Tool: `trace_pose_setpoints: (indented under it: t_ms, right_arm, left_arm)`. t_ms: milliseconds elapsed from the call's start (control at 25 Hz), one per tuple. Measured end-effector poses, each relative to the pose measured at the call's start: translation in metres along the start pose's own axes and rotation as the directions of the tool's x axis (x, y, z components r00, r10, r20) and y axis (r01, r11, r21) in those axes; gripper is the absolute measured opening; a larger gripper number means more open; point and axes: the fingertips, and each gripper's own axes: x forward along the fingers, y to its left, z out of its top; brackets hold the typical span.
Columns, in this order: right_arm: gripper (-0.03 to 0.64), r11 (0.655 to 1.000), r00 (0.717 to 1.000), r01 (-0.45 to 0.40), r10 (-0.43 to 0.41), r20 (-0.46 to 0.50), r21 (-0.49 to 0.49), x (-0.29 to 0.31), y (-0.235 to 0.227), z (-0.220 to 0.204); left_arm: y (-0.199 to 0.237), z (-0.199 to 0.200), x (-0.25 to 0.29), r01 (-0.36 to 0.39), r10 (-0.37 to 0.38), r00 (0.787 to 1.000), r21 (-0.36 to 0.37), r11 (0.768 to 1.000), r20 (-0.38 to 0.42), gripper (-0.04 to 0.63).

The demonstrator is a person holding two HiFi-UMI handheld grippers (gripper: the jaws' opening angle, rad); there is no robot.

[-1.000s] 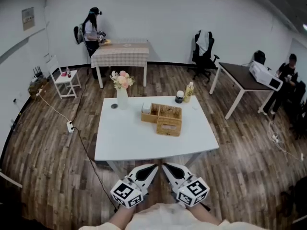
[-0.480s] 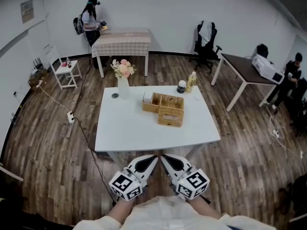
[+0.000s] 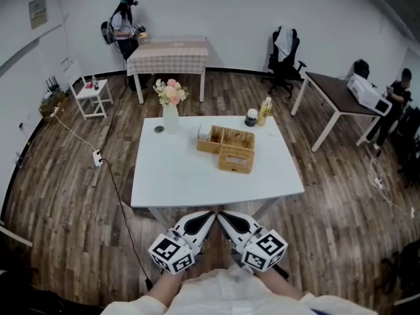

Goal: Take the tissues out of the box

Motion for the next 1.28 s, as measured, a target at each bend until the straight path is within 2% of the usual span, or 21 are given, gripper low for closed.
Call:
trace_pose_setpoints:
  t_ms: [560, 920, 1280]
  right_arm:
    - [0.032, 0.999, 1.0, 0.013, -0.012, -0.026, 0.03, 0.023, -0.042, -0.001]
    - [0.032, 0.998, 0.999, -0.023, 0.025, -0.036, 0.05, 0.071, -0.111, 0.009]
    - [0.032, 0.995, 0.997, -0.046, 0.051, -0.051, 0.092, 0.117, -0.184, 0.031]
  left_arm:
    - [0.033, -0.005, 0.032, -0.014, 0.013, 1.0, -0.057, 0.998, -0.014, 0.002]
    - [0.095, 0.0, 0.087, -0.064, 0.063, 0.998, -0.067, 0.996, -0.026, 0.002]
    - [0.146, 0.01, 0.146, -0.087, 0.082, 0.995, -0.089, 0.992, -0.062, 0.002]
